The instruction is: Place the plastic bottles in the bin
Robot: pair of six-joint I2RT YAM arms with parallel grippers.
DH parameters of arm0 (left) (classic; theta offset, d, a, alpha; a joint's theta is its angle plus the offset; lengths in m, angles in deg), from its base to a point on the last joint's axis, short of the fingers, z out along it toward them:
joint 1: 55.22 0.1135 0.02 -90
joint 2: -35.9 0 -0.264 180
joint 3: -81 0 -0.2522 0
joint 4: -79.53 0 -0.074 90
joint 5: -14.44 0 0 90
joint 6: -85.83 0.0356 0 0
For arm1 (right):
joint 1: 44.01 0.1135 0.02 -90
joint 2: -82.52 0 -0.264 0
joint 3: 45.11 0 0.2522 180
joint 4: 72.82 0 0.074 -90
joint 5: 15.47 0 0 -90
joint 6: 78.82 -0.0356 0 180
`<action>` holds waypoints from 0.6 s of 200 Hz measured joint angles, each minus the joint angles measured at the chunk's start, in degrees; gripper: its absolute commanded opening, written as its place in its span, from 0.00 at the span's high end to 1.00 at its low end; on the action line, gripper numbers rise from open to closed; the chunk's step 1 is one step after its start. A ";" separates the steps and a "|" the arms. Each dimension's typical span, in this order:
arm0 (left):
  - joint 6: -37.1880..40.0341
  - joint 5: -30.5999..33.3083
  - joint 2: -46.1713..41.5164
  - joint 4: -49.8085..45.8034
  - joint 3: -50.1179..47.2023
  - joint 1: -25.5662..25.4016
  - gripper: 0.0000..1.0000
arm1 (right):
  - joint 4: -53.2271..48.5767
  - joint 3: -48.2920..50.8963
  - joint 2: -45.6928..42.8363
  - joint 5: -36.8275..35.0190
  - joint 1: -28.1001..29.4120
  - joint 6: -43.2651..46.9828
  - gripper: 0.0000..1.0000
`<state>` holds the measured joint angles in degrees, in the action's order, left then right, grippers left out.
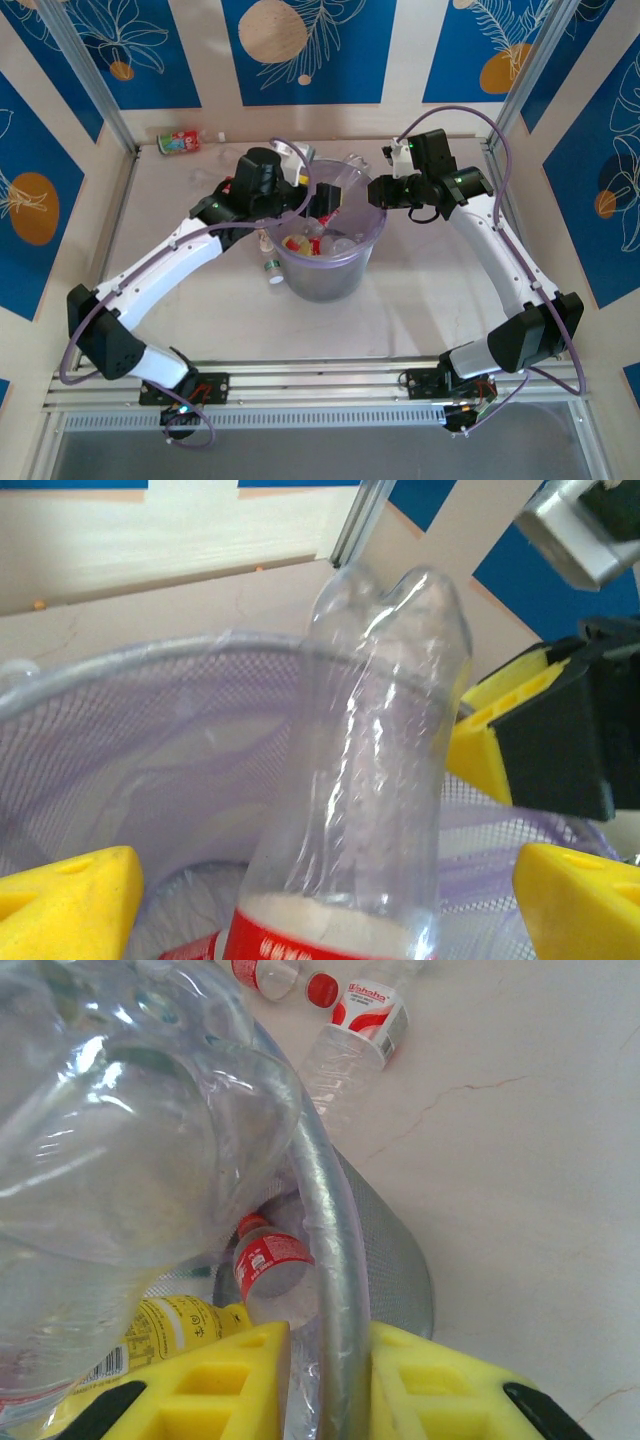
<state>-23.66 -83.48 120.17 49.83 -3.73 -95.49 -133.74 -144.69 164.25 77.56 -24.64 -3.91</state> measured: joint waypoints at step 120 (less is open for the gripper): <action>0.42 -1.90 6.25 -2.82 2.80 -0.11 0.53 | 0.04 0.00 0.00 0.20 -0.11 0.00 0.76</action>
<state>-23.25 -85.38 126.42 47.01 -0.93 -95.60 -133.70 -144.69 164.25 77.75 -24.74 -3.91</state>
